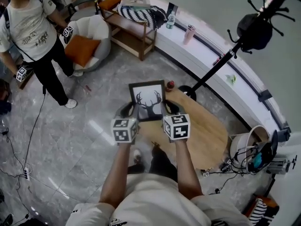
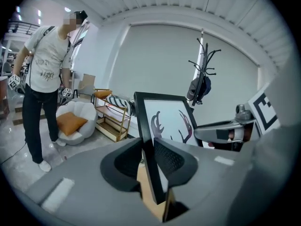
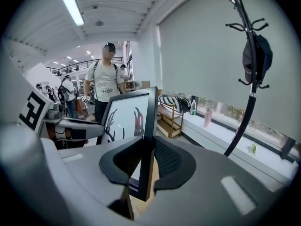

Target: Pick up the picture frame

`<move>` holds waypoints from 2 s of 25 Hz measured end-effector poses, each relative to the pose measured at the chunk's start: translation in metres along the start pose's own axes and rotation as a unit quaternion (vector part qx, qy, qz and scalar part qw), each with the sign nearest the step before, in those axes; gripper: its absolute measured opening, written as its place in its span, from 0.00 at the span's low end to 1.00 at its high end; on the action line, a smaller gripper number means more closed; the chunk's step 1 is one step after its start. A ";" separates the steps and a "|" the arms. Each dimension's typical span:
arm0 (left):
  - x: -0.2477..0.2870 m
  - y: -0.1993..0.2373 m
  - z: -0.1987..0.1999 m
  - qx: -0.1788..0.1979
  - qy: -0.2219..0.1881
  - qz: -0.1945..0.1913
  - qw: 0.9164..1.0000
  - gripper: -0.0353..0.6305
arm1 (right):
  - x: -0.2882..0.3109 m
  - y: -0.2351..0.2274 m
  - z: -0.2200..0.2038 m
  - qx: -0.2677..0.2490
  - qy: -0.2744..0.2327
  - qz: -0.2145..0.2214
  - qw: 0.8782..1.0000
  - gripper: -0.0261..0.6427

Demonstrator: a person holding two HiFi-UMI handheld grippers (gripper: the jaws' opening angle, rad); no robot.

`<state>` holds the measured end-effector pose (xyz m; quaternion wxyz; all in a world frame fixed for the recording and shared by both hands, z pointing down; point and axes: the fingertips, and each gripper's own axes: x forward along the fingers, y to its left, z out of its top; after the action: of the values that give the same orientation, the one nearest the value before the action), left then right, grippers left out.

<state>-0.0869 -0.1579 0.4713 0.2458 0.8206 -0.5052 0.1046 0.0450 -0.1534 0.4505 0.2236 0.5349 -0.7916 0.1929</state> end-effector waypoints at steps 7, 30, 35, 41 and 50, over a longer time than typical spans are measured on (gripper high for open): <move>-0.042 -0.014 0.051 0.048 -0.045 -0.010 0.998 0.18 | -0.042 0.021 0.040 -0.005 -0.060 0.009 0.998 0.16; -0.153 -0.087 0.186 0.175 -0.211 -0.028 0.961 0.19 | -0.179 0.049 0.154 -0.076 -0.225 0.007 0.971 0.16; -0.169 -0.101 0.210 0.187 -0.239 -0.038 0.952 0.19 | -0.204 0.051 0.175 -0.089 -0.256 0.002 0.963 0.16; -0.181 -0.107 0.220 0.200 -0.252 -0.038 0.946 0.19 | -0.218 0.055 0.186 -0.100 -0.272 -0.002 0.957 0.16; -0.202 -0.117 0.232 0.223 -0.286 -0.037 0.931 0.19 | -0.238 0.062 0.193 -0.113 -0.295 -0.005 0.949 0.16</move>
<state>-0.0962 -0.0755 0.1528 -0.0953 0.8676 -0.4869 -0.0340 0.0365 -0.0556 0.1535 0.0400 0.5433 -0.8360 -0.0652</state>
